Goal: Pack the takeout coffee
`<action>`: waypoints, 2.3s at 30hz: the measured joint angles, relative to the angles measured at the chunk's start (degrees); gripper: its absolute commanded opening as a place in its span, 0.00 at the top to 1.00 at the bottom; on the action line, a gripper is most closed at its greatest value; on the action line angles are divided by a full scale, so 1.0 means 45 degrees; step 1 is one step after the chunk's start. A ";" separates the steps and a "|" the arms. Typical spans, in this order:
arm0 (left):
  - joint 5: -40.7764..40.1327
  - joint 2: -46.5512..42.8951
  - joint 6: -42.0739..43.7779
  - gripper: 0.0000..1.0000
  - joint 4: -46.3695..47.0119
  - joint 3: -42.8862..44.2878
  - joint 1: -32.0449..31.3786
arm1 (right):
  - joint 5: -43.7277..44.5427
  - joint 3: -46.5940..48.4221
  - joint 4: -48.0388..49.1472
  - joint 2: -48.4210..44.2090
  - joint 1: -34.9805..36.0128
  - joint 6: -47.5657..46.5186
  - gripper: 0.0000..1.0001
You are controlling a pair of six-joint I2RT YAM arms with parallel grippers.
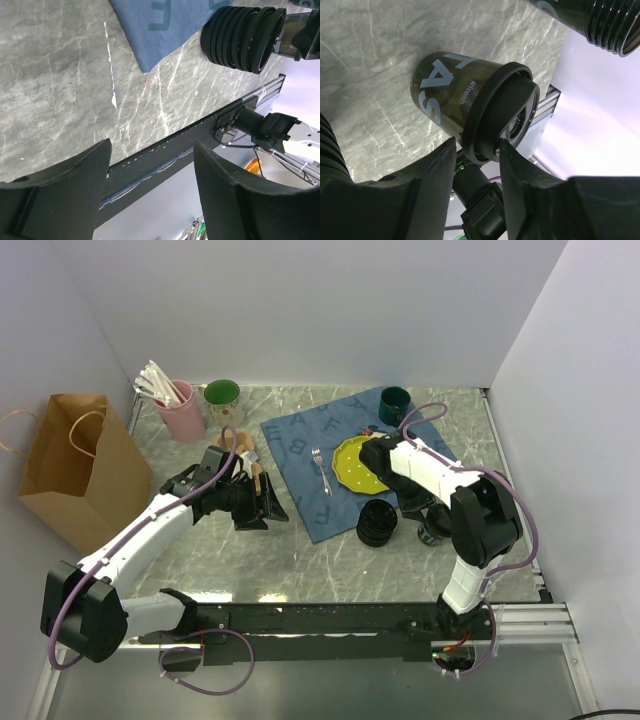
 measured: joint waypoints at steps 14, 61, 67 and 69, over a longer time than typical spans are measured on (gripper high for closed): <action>-0.0063 -0.0073 0.0053 0.28 -0.0024 0.0010 0.0000 | -0.0393 0.0248 0.0389 -0.0024 0.0282 0.0228 0.39; -1.6713 -0.0287 -0.1243 0.25 -0.8505 1.1778 0.2696 | -0.8694 0.2263 0.2254 -0.8004 0.0486 -0.3283 0.00; -1.6810 0.0121 0.0243 0.27 -0.8165 1.1536 0.4410 | -0.8879 0.2317 0.1938 -0.8000 0.0486 -0.3560 0.01; -1.6271 0.0219 0.0423 0.35 -0.8092 1.1521 0.4629 | -0.8927 0.2317 0.1889 -0.8000 0.0486 -0.3585 0.01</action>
